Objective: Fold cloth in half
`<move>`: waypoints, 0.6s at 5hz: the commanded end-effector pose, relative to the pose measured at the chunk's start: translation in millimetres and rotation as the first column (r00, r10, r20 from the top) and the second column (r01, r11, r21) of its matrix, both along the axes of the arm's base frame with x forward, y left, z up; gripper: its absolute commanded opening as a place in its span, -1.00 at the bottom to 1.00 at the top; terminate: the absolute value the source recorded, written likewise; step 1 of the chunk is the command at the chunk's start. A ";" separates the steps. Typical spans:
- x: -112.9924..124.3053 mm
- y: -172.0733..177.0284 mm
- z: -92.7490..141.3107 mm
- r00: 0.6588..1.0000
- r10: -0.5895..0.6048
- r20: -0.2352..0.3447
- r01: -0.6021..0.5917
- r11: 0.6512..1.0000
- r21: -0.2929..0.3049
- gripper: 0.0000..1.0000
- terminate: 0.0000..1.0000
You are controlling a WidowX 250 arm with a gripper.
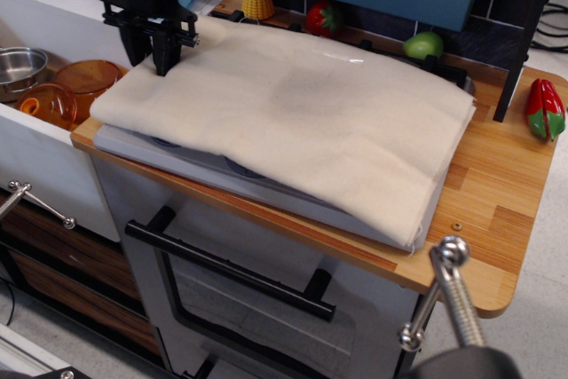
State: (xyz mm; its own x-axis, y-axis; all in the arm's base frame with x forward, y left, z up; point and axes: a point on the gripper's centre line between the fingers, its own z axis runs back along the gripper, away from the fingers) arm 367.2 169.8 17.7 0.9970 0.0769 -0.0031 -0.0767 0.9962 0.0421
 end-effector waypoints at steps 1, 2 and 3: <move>11.0 -7.1 23.6 0.999 0.018 0.047 -0.015 0.999 -0.048 -1.00 -1.00; 18.6 -16.8 63.9 0.993 0.030 0.111 -0.018 0.994 -0.111 -1.00 -1.00; 32.6 -48.0 105.8 0.989 0.045 0.143 -0.021 0.986 -0.165 -1.00 -1.00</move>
State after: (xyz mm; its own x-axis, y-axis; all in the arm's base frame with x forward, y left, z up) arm 394.5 112.3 85.2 0.9909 0.1346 0.0078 -0.1314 0.9768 -0.1694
